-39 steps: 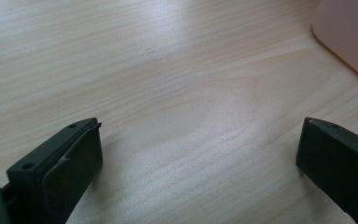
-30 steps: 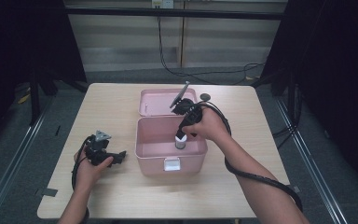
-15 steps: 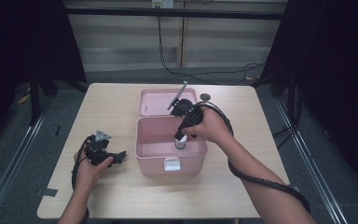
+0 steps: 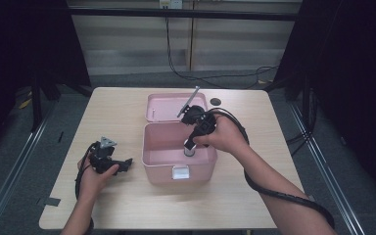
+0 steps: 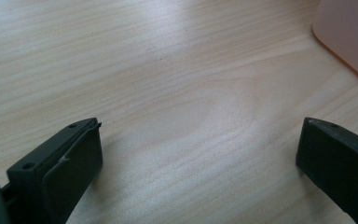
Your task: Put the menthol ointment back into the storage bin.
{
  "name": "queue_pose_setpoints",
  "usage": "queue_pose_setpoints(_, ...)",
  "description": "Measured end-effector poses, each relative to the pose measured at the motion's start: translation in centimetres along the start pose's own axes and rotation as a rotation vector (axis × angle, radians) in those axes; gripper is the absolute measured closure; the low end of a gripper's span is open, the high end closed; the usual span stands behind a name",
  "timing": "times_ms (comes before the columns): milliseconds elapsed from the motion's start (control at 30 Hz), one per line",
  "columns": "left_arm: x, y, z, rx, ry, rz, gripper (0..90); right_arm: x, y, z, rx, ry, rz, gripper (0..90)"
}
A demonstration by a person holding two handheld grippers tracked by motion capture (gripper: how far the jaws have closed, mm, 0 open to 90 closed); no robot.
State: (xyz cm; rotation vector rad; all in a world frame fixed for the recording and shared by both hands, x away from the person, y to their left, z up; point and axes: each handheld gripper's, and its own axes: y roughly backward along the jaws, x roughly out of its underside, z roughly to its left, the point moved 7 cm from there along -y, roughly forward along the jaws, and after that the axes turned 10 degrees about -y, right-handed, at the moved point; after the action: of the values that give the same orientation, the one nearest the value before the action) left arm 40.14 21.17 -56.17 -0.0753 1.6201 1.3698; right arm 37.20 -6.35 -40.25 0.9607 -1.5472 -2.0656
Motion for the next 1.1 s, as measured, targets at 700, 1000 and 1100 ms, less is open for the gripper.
queue_pose_setpoints(700, 0.0, 0.0, 0.0, 0.000, 0.000, 0.000, 0.0, 1.0, 1.5, 2.1, -0.016, 0.045, -0.002, 90.0)
queue_pose_setpoints(1000, 0.0, 0.0, 0.0, 0.000, 0.000, 0.000, 0.0, 1.6, 2.3, 3.6, -0.047, 0.074, -0.011, 90.0)
queue_pose_setpoints(1100, 0.0, 0.0, 0.0, 0.000, 0.000, 0.000, 0.0, 1.7, 2.2, 3.9, -0.058, 0.095, -0.012, 90.0)
